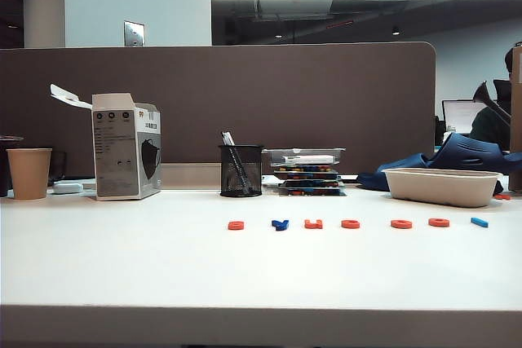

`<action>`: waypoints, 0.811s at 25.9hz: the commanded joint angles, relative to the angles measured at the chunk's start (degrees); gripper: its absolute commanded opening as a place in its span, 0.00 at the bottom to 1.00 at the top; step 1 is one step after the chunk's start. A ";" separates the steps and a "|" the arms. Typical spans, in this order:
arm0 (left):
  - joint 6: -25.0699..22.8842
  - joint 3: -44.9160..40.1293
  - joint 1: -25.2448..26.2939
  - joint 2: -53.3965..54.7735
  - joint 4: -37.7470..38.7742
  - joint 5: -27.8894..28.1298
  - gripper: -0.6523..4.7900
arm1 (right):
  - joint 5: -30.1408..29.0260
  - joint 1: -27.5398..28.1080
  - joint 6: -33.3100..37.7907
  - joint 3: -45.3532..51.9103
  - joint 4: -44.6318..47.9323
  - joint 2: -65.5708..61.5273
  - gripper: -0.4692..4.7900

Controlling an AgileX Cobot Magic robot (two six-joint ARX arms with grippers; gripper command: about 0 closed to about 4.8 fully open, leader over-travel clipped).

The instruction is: Select the appropriate letters from the row of letter magnets placed on the table to arrange into the word "cool".

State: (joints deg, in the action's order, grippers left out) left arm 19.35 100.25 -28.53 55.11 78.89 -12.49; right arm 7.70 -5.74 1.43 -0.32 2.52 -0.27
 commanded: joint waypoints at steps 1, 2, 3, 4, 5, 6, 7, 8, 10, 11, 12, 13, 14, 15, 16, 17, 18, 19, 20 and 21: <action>5.25 0.20 -0.20 3.04 0.00 -0.39 0.11 | 0.35 0.02 -0.15 0.26 0.55 0.42 0.11; 6.56 0.20 -0.20 4.22 -0.70 -0.42 0.11 | 0.35 0.02 -0.15 0.26 0.59 0.42 0.11; 7.34 0.20 -0.20 5.09 -1.51 -0.42 0.11 | 0.35 0.02 -0.15 0.26 0.57 0.42 0.11; 8.26 0.20 -0.20 5.92 -2.40 -0.42 0.11 | 0.35 0.04 -0.15 0.26 0.57 0.42 0.11; 9.62 0.20 -0.20 6.88 -3.56 -0.35 0.11 | 0.35 0.04 -0.15 0.26 0.57 0.42 0.11; 10.78 0.20 -0.20 7.56 -4.55 -0.31 0.11 | 0.33 0.02 -0.15 0.26 0.59 0.42 0.11; 11.45 0.20 -0.20 8.13 -5.53 -0.37 0.11 | 0.33 0.02 -0.15 0.26 0.61 0.42 0.11; 11.58 0.20 -0.20 8.76 -6.88 -0.17 0.11 | 0.33 0.02 -0.15 0.26 0.59 0.42 0.11; 12.00 0.20 -0.20 9.57 -8.72 -0.09 0.11 | 0.33 0.02 -0.15 0.26 0.59 0.42 0.11; 12.85 0.17 -0.20 10.01 -9.49 -0.11 0.11 | 0.33 0.02 -0.15 0.26 0.59 0.42 0.11; 13.07 0.17 -0.20 10.49 -10.45 -0.13 0.11 | 0.33 0.00 -0.15 0.26 0.61 0.42 0.11; 13.55 0.17 -0.20 10.86 -10.93 0.09 0.11 | 0.33 0.00 -0.15 0.26 0.61 0.42 0.11; 13.94 0.13 -0.22 11.34 -11.58 0.61 0.11 | 0.33 0.00 -0.15 0.26 0.72 0.42 0.11; 14.03 0.15 -0.22 11.58 -11.78 1.01 0.11 | 0.33 0.00 -0.15 0.26 0.74 0.42 0.11; 14.14 0.13 -0.22 11.69 -11.89 1.36 0.11 | 0.33 0.00 -0.15 0.26 0.72 0.42 0.11; 14.12 0.13 -0.22 11.89 -12.13 1.36 0.11 | 0.31 0.00 -0.15 0.26 0.72 0.42 0.11; 14.16 0.15 -0.22 12.09 -12.37 1.29 0.11 | 0.33 0.00 -0.15 0.26 0.72 0.42 0.11; 14.16 0.13 -0.26 12.22 -12.48 1.20 0.11 | 0.33 -0.04 -0.15 0.26 0.72 0.42 0.11; 14.19 0.13 -0.26 12.39 -12.57 0.98 0.11 | 0.33 -0.02 -0.15 0.26 0.70 0.42 0.11; 14.36 0.13 -0.26 12.46 -12.61 0.72 0.11 | 0.33 -0.02 -0.15 0.26 0.72 0.42 0.11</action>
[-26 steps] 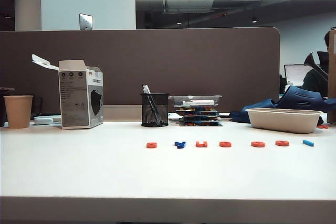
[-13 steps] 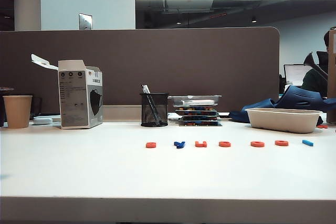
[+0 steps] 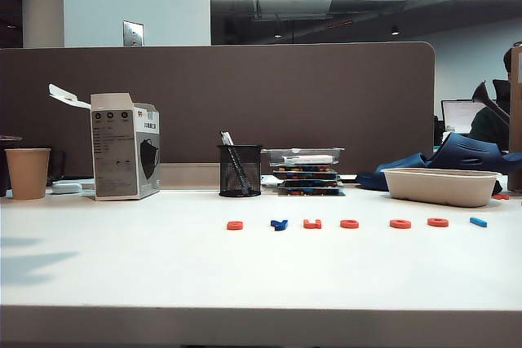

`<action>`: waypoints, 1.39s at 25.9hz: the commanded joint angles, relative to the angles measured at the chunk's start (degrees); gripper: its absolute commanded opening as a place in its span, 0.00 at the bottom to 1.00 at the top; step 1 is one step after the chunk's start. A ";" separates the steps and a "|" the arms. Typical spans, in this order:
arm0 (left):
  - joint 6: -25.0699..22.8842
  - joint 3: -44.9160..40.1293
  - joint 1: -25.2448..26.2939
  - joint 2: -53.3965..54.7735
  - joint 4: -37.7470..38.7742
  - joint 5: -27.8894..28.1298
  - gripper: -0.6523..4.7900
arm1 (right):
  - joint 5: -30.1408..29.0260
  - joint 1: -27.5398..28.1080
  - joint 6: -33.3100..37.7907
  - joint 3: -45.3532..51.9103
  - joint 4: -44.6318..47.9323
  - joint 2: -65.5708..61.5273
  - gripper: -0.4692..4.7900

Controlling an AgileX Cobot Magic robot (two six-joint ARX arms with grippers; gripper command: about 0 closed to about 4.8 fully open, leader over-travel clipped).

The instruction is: Select the appropriate letters from the row of letter magnets placed on the table to arrange into the word "cool".

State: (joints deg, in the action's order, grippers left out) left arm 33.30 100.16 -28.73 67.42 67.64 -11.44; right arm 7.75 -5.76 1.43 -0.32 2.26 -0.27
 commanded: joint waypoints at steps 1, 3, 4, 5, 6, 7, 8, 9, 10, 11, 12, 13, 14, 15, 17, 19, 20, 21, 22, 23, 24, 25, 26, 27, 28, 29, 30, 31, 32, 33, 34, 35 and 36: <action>0.39 0.22 -0.15 0.35 -1.57 -0.35 0.11 | 0.28 -0.02 -0.15 0.26 0.96 0.42 0.11; 0.37 0.22 -1.14 0.61 -2.08 0.09 0.11 | 0.28 -0.02 -0.15 0.26 0.96 0.42 0.11; 0.33 0.22 -1.84 0.85 -2.51 0.35 0.11 | 0.28 -0.02 -0.15 0.26 0.94 0.42 0.11; 0.33 0.22 -2.43 0.87 -2.86 0.90 0.11 | 0.26 -0.02 -0.15 0.26 0.94 0.42 0.11; 0.33 0.13 -3.37 0.96 -3.65 1.60 0.11 | 0.26 -0.07 -0.15 0.26 0.94 0.42 0.11; 0.17 -0.04 -4.04 1.11 -4.44 2.60 0.11 | 0.26 -0.07 -0.15 0.26 0.92 0.42 0.11; 0.13 -0.04 -4.85 1.46 -4.98 3.08 0.11 | 0.24 -0.11 -0.13 0.26 0.92 0.42 0.11; 0.13 -0.04 -5.70 1.77 -5.31 3.89 0.11 | 0.26 -0.11 -0.13 0.26 0.92 0.42 0.11; 0.11 -0.04 -6.34 2.27 -5.66 4.04 0.11 | 0.28 -0.11 -0.15 0.26 0.90 0.42 0.11; 0.11 -0.04 -6.93 2.73 -5.79 4.17 0.11 | 0.26 -0.09 -0.13 0.26 0.94 0.42 0.11; 0.09 -0.04 -7.26 3.19 -5.86 4.17 0.11 | 0.26 -0.11 -0.13 0.26 0.94 0.42 0.11; 0.02 -0.04 -7.54 3.56 -5.81 4.17 0.11 | 0.26 -0.11 -0.13 0.24 0.94 0.42 0.11; -0.35 -0.04 -7.58 3.89 -5.90 4.13 0.11 | 0.26 -0.15 -0.13 0.22 0.96 0.42 0.11; -0.28 -0.04 -7.56 4.07 -6.01 4.20 0.11 | 0.26 -0.20 -0.11 0.15 0.96 0.42 0.11; -0.26 -0.04 -7.56 4.35 -6.14 4.92 0.11 | 0.26 -0.22 0.04 -0.17 0.85 0.42 0.11; -0.31 -0.04 -7.56 4.37 -6.03 6.62 0.11 | 0.28 -0.22 0.11 -2.01 -1.55 0.37 0.10; -0.28 -0.04 -7.56 4.37 -6.03 7.50 0.11 | 0.28 -0.22 0.09 -3.52 -3.69 0.26 0.10; -0.31 -0.04 -7.56 4.35 -5.99 8.83 0.11 | 0.28 -0.20 0.07 -6.99 -8.04 0.04 0.10; -0.31 -0.04 -7.56 4.35 -5.95 9.31 0.11 | 0.28 -0.22 0.04 -8.66 -9.68 -0.26 0.10; -0.31 -0.04 -7.56 4.35 -5.90 9.66 0.11 | 0.28 -0.20 0.04 -10.43 -11.21 -0.70 0.10; -0.31 -0.04 -7.56 4.35 -5.79 10.32 0.11 | 0.26 -0.20 0.04 -12.79 -13.16 -1.49 0.10; -0.31 -0.04 -7.56 4.35 -5.77 10.38 0.11 | 0.26 -0.26 0.04 -15.28 -15.06 -2.71 0.10; -0.31 -0.04 -7.56 4.35 -5.77 10.32 0.11 | 0.17 -0.26 0.02 -17.42 -16.70 -4.09 0.10; -0.28 -0.04 -7.56 4.35 -5.77 10.29 0.11 | 0.04 -0.24 0.02 -19.65 -18.53 -5.73 0.10; -0.28 -0.04 -7.56 4.35 -5.81 10.29 0.11 | -0.20 -0.28 0.00 -22.53 -20.85 -8.09 0.10; -0.28 -0.04 -7.56 4.35 -5.84 10.29 0.11 | -0.70 -0.26 0.00 -24.98 -22.64 -10.29 0.10; -0.31 -0.04 -7.56 4.35 -5.84 10.29 0.11 | -1.66 -0.28 0.00 -27.41 -24.30 -12.66 0.10; -0.31 -0.04 -7.56 4.35 -5.84 10.32 0.11 | -3.15 -0.28 -0.02 -30.38 -26.16 -15.91 0.08; -0.31 -0.04 -7.56 4.35 -5.86 10.34 0.11 | -4.13 -0.28 0.00 -32.68 -27.45 -18.53 0.08; -0.31 -0.04 -7.56 4.35 -5.84 10.34 0.11 | -5.29 -0.35 0.00 -35.45 -28.68 -21.92 0.08; -0.31 -0.04 -7.56 4.35 -5.84 10.34 0.11 | -6.16 -0.39 0.00 -37.46 -29.24 -24.61 0.08; -0.31 -0.04 -7.56 4.35 -5.86 10.34 0.11 | -7.04 -0.39 0.02 -39.30 -29.46 -27.32 0.08; -0.31 -0.04 -7.56 4.35 -5.84 10.34 0.11 | -8.37 -0.44 0.02 -41.48 -29.44 -30.62 0.08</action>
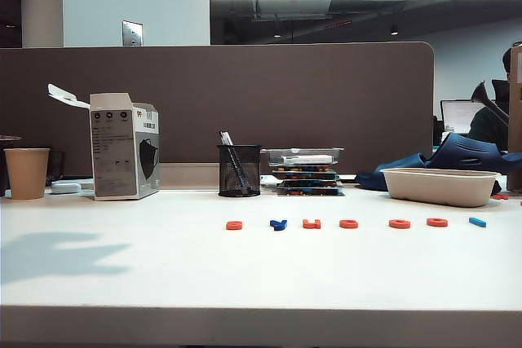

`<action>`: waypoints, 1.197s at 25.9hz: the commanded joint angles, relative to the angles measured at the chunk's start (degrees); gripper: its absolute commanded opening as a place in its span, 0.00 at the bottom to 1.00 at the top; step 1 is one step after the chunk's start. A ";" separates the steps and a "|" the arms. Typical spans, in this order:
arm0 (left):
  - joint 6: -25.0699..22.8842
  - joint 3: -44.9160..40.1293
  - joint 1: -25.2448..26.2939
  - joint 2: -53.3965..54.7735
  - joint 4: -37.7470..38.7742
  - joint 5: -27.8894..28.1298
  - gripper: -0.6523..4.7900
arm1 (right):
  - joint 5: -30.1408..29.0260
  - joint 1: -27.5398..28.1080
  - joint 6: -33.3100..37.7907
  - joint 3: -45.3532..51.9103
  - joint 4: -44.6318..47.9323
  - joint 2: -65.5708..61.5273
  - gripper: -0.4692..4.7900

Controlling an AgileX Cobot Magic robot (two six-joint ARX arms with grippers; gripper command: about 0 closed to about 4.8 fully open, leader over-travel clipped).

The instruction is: Select the appropriate letters from the row of letter magnets placed on the table to arrange into the word "cool".

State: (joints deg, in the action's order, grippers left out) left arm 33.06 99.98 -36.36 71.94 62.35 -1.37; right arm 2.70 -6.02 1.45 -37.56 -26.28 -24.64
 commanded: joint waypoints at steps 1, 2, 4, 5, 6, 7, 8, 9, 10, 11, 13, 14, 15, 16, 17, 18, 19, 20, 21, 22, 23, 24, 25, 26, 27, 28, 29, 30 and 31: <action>-0.07 0.13 0.07 -0.17 -0.57 0.26 0.11 | -4.35 -0.22 0.04 -5.95 -0.90 -8.66 0.08; -0.07 0.13 0.07 -0.17 -0.57 0.26 0.11 | -4.94 -0.50 0.17 -7.67 -1.01 -11.19 0.08; -0.07 0.13 0.07 -0.15 -0.59 0.24 0.11 | -4.96 -1.77 2.93 -11.82 -1.90 -17.35 0.08; -0.07 0.13 0.07 -0.15 -0.52 0.26 0.11 | -5.03 -2.47 4.52 -13.73 -2.49 -20.20 0.08; -0.07 0.13 0.07 -0.17 -0.55 0.24 0.11 | -5.01 -3.45 6.21 -16.20 -3.67 -23.69 0.08; -0.07 0.13 0.07 -0.15 -0.55 0.26 0.11 | -5.01 -4.37 7.37 -18.16 -4.79 -26.32 0.08; -0.07 0.13 0.07 -0.15 -0.55 0.28 0.11 | -4.85 -6.29 9.53 -22.71 -6.99 -32.87 0.08; -0.07 0.13 0.07 -0.15 -0.55 0.31 0.11 | -4.72 -7.23 10.64 -24.79 -8.28 -35.80 0.08; -0.07 0.13 0.07 -0.15 -0.66 0.31 0.11 | -4.70 -8.76 11.93 -28.55 -10.71 -40.98 0.08; -0.07 0.13 0.07 -0.17 -0.74 0.31 0.11 | -4.46 -9.90 12.61 -31.26 -12.74 -44.63 0.08; -0.07 0.13 0.07 -0.15 -0.74 0.28 0.11 | -1.20 -13.11 12.59 -37.94 -16.35 -53.44 0.08; -0.07 0.13 0.07 -0.13 -0.74 0.31 0.11 | 0.59 -14.05 12.61 -39.41 -15.89 -55.84 0.09; -0.09 0.13 0.07 -0.13 -0.74 0.31 0.11 | 2.19 -15.02 12.72 -40.85 -15.02 -58.40 0.09; -0.09 0.13 0.07 -0.13 -0.74 0.31 0.11 | 2.27 -15.61 12.70 -42.10 -14.05 -60.67 0.09; -0.07 0.13 0.07 -0.13 -0.72 0.31 0.11 | 2.03 -15.93 12.70 -43.04 -13.42 -62.27 0.09; -0.09 0.13 0.07 -0.13 -0.70 0.31 0.11 | 1.16 -16.26 12.70 -43.91 -13.00 -63.76 0.09; -0.09 0.13 0.07 -0.15 -0.70 0.31 0.11 | 0.55 -16.83 12.90 -44.92 -12.70 -65.55 0.09; -0.09 0.13 0.07 -0.15 -0.70 0.31 0.11 | -0.07 -17.22 13.51 -45.70 -12.79 -66.84 0.09; -0.11 0.13 0.07 -0.15 -0.68 0.31 0.11 | -0.90 -17.55 14.12 -46.64 -12.90 -68.59 0.09; -0.11 0.13 0.07 -0.15 -0.72 0.28 0.11 | -1.38 -17.66 14.49 -47.32 -13.20 -69.79 0.09; -0.13 0.13 0.07 -0.15 -0.70 0.31 0.11 | -1.40 -17.81 15.28 -47.91 -13.53 -71.04 0.09; -0.15 0.13 0.07 -0.13 -0.70 0.28 0.11 | -1.36 -18.25 15.85 -48.68 -14.25 -72.59 0.11; -0.22 0.13 0.07 -0.13 -0.68 0.28 0.11 | -1.31 -18.67 16.28 -49.27 -14.75 -73.90 0.15; -0.26 0.13 0.07 -0.13 -0.68 0.28 0.11 | -1.33 -18.75 16.76 -49.81 -15.39 -75.12 0.21; -0.26 0.13 0.07 -0.13 -0.72 0.31 0.11 | -1.33 -18.75 17.57 -50.42 -16.20 -76.54 0.30; -0.26 0.13 0.07 -0.13 -0.70 0.31 0.11 | -1.29 -19.04 18.40 -50.88 -16.87 -77.72 0.35; -0.28 0.13 0.07 -0.13 -0.70 0.33 0.11 | -0.98 -19.19 19.02 -51.19 -17.42 -78.77 0.39; -0.28 0.13 0.07 -0.13 -0.72 0.33 0.11 | -0.98 -19.26 19.93 -51.30 -17.66 -79.93 0.41; -0.28 0.13 0.07 -0.13 -0.74 0.33 0.11 | -0.98 -19.26 20.33 -51.30 -17.70 -80.78 0.41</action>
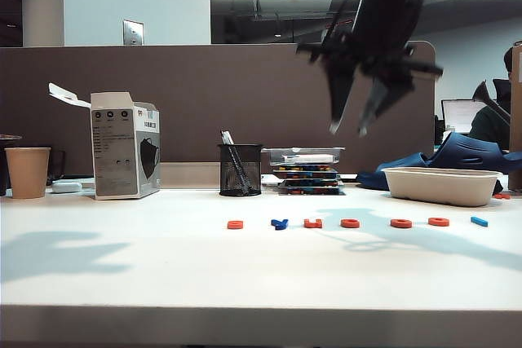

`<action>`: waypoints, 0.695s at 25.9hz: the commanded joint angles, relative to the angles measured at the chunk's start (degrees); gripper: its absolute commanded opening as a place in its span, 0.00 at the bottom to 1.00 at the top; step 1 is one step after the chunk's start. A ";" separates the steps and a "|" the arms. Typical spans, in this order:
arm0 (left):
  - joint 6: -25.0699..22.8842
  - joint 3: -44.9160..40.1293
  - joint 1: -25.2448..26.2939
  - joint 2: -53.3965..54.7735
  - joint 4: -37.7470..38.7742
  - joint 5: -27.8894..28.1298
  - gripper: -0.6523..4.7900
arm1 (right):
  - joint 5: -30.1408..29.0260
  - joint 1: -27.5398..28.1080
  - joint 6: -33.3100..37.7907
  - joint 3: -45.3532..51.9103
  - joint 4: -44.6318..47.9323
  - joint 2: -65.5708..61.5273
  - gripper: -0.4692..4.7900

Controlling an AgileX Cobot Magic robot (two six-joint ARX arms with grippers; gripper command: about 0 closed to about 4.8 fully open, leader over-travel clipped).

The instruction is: Select the appropriate letters from the row of letter magnets placed on the table to arrange into the word "cool".

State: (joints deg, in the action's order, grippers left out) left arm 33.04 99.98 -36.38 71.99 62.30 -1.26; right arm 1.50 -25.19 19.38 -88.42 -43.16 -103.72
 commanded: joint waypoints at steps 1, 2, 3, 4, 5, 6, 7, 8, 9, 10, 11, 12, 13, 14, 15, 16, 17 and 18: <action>-0.26 0.13 0.09 -0.17 -0.68 0.24 0.11 | 0.24 -0.09 3.19 -0.44 -0.83 -2.45 0.41; -0.28 0.13 0.09 -0.17 -0.68 0.48 0.11 | 0.22 -0.09 4.20 -0.44 -0.72 -3.41 0.42; -0.52 0.13 0.09 -0.17 -0.68 0.92 0.11 | 0.07 -0.11 5.07 -0.44 -0.66 -4.11 0.41; -2.54 0.13 0.09 -0.17 -0.66 1.49 0.11 | -0.07 -0.11 6.32 -0.44 -0.55 -5.70 0.41; -5.38 0.13 0.09 -0.17 -0.66 1.46 0.11 | -0.15 -0.11 6.47 -0.44 -0.63 -6.86 0.41; -8.13 0.13 0.09 -0.17 -0.63 1.49 0.11 | -0.13 -0.11 6.56 -0.44 -0.79 -8.13 0.41; -8.87 0.13 0.09 -0.17 -0.63 1.46 0.11 | -0.13 -0.11 6.56 -0.44 -0.76 -8.57 0.41; -9.05 0.13 0.09 -0.17 -0.66 1.46 0.11 | -0.13 -0.11 6.58 -0.48 -0.70 -9.55 0.41; -9.05 0.13 0.09 -0.20 -0.68 1.46 0.11 | -0.15 -0.15 6.58 -0.61 -0.74 -10.05 0.41; -9.05 0.13 0.09 -0.17 -0.68 1.46 0.11 | -0.13 -0.15 6.56 -0.83 -1.01 -10.62 0.41; -9.03 0.13 0.09 -0.17 -0.70 1.46 0.11 | -0.13 -0.15 6.56 -0.98 -1.20 -11.02 0.41; -9.03 0.13 0.09 -0.17 -0.70 1.44 0.11 | -0.07 -0.15 6.56 -0.96 -1.42 -11.32 0.41; -9.01 0.13 0.09 -0.17 -0.68 1.29 0.11 | 0.09 -0.15 6.56 -0.96 -1.64 -11.41 0.41; -9.03 0.13 0.09 -0.20 -0.68 1.22 0.11 | 0.24 -0.15 6.56 -0.96 -1.62 -11.69 0.41; -9.03 0.13 0.09 -0.17 -0.68 1.22 0.11 | 0.24 -0.15 6.58 -0.96 -1.64 -11.72 0.41; -9.01 0.13 0.09 -0.20 -0.68 1.25 0.11 | 0.26 -0.15 6.56 -0.96 -1.60 -11.80 0.41; -9.01 0.13 0.09 -0.17 -0.70 1.22 0.11 | 0.28 -0.17 6.56 -0.96 -1.57 -11.82 0.41; -8.94 0.13 0.09 -0.20 -0.68 1.22 0.11 | 0.33 -0.17 6.56 -0.96 -1.55 -11.85 0.41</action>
State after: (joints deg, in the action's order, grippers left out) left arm 24.21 99.98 -36.38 71.99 62.33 0.05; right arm 1.52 -25.19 25.69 -89.03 -44.95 -115.81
